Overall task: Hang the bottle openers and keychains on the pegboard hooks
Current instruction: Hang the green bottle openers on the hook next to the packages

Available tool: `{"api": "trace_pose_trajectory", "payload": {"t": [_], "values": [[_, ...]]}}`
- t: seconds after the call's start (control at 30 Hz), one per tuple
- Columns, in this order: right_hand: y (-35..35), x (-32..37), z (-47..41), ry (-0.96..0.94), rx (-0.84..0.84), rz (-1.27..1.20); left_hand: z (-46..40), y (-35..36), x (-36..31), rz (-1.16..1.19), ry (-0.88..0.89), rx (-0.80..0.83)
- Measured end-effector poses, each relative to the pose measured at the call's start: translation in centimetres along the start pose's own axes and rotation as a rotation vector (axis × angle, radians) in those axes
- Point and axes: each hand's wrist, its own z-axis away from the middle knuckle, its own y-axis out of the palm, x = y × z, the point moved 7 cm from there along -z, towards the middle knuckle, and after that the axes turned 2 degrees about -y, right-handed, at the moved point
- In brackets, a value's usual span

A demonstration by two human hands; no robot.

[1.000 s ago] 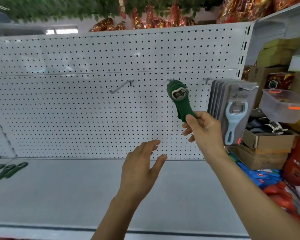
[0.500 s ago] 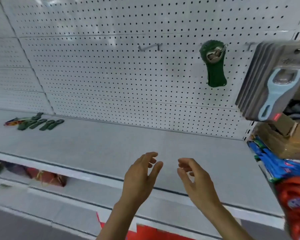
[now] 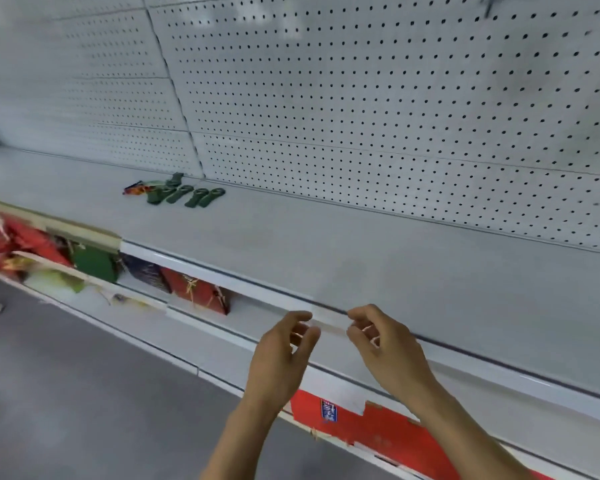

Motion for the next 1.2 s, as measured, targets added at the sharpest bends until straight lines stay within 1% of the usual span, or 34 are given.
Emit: {"api": "trace_pose_trajectory", "payload": {"t": [0.2,0.33,0.53,0.67,1.0,1.13,1.2], "values": [[9.9,7.9,-4.2,0.003,0.044,-0.036,-2.7,-10.0,8.6,-0.004,-0.068,0.000],[15.2,12.4,-7.4,-0.009,0.052,-0.054,-5.1,-15.9,13.5,-0.018,-0.092,-0.007],[20.6,17.1,-12.7,-0.025,0.079,-0.101,-9.7,-22.7,17.8,-0.071,-0.083,-0.049],[22.8,19.6,-17.4,-0.064,0.084,-0.150,-14.0,-25.9,19.5,-0.071,-0.065,-0.106],[27.8,22.5,-32.0,-0.088,0.051,-0.076,-27.8,-31.3,23.6,-0.082,-0.076,-0.138],[29.2,22.5,-37.7,-0.050,0.035,-0.010,-33.4,-32.9,25.6,-0.094,-0.107,-0.165],[30.0,22.3,-39.8,-0.007,0.041,0.014,-35.7,-33.3,26.8,-0.100,-0.131,-0.149]]}}
